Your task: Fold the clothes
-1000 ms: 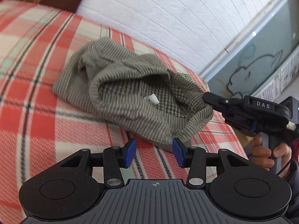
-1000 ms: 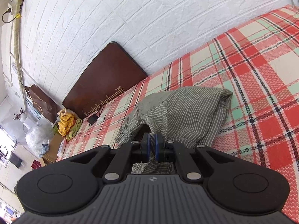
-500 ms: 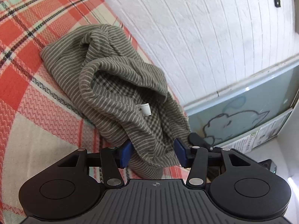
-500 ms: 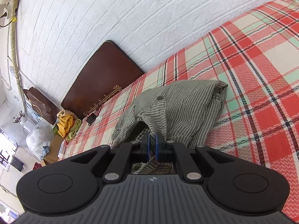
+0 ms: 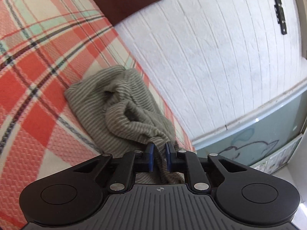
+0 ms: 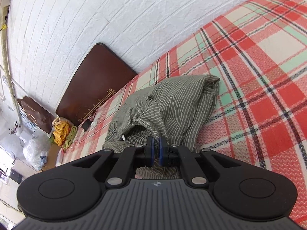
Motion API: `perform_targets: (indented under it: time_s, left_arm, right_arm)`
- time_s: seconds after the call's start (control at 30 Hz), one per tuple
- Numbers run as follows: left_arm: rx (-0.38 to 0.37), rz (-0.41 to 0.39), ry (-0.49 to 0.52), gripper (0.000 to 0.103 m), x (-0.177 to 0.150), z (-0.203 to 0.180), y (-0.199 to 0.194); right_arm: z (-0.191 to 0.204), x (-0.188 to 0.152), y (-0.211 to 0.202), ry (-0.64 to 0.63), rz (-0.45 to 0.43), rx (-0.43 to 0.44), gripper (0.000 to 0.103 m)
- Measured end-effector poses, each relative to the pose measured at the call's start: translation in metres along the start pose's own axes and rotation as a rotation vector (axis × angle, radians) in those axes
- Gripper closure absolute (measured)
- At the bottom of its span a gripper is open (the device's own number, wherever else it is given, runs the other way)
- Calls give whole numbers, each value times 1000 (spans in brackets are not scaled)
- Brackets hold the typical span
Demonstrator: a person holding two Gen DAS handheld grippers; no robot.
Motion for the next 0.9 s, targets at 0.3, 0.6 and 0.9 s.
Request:
perform_targets:
  time_s: [0.3,0.6,0.9]
  left_arm:
    - [19,8,293,69,13,-10,-31]
    - [-61,164,1028,49,14,-74,-13]
    - [-164,404,1382,49,-31,-75,6]
  right_arm:
    - [4,-5,-2,-39,28,22,95]
    - [10,-5,0,-83,48,26,94]
    - [14,-3,3,-112,66,24,94]
Point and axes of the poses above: each gripper's, at about its wrist camera, not at the fingertips, and y roughly the way its jaws point, z to its left, x to its top, the point moved 9 cm from there along y, roughly the way its jaws point, and after that the axes turned 12 degrees about -z, right-handed, at the moved point
